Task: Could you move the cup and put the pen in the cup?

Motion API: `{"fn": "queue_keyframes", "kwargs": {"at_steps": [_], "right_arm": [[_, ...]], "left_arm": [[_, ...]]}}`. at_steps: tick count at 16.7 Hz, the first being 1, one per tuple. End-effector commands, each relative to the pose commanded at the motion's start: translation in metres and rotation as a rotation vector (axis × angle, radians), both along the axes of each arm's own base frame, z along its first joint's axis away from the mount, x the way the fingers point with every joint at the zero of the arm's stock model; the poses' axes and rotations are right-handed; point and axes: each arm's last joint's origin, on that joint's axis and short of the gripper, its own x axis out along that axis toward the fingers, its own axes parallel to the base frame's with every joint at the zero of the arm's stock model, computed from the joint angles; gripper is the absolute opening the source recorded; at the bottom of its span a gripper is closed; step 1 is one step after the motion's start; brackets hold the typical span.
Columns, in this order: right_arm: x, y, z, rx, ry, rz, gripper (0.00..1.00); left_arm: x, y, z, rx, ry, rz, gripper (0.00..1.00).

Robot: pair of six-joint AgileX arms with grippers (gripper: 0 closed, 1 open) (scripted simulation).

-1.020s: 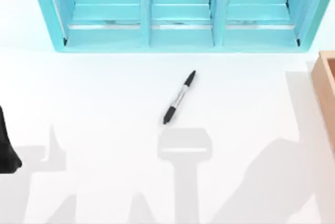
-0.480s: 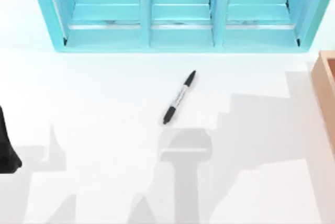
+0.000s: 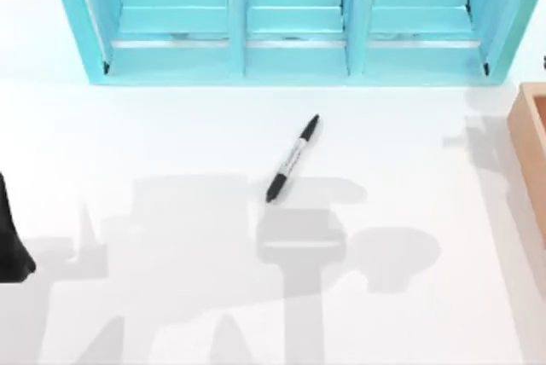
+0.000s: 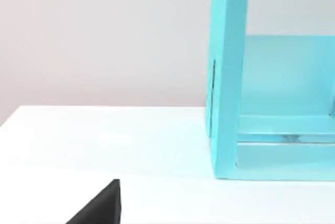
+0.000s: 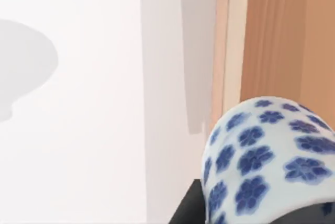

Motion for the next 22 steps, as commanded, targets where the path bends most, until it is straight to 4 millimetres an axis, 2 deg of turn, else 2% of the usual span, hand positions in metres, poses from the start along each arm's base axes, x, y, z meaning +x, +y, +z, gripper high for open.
{"fn": "queue_keyframes", "kwargs": {"at_steps": [4,6,8,11,13,15,20,22], "right_arm": [[0.002,0.000,-0.002,0.002,0.004,-0.005,0.00],[0.012,0.012,-0.006,0.003,-0.010,-0.003,0.00],[0.029,0.036,-0.021,0.001,-0.008,0.005,0.00],[0.058,0.082,-0.063,-0.010,0.027,0.001,0.00],[0.068,0.111,-0.081,-0.010,0.016,-0.002,0.00],[0.071,0.128,-0.089,-0.005,0.000,-0.002,0.00],[0.071,0.127,-0.091,-0.005,0.006,-0.006,0.00],[0.071,0.127,-0.102,-0.006,0.006,-0.005,0.00]], "left_arm": [[0.000,0.000,0.000,0.000,0.000,0.000,1.00],[0.000,0.000,0.000,0.000,0.000,0.000,1.00],[0.000,0.000,0.000,0.000,0.000,0.000,1.00],[0.000,0.000,0.000,0.000,0.000,0.000,1.00],[0.000,0.000,0.000,0.000,0.000,0.000,1.00],[0.000,0.000,0.000,0.000,0.000,0.000,1.00],[0.000,0.000,0.000,0.000,0.000,0.000,1.00],[0.000,0.000,0.000,0.000,0.000,0.000,1.00]]}}
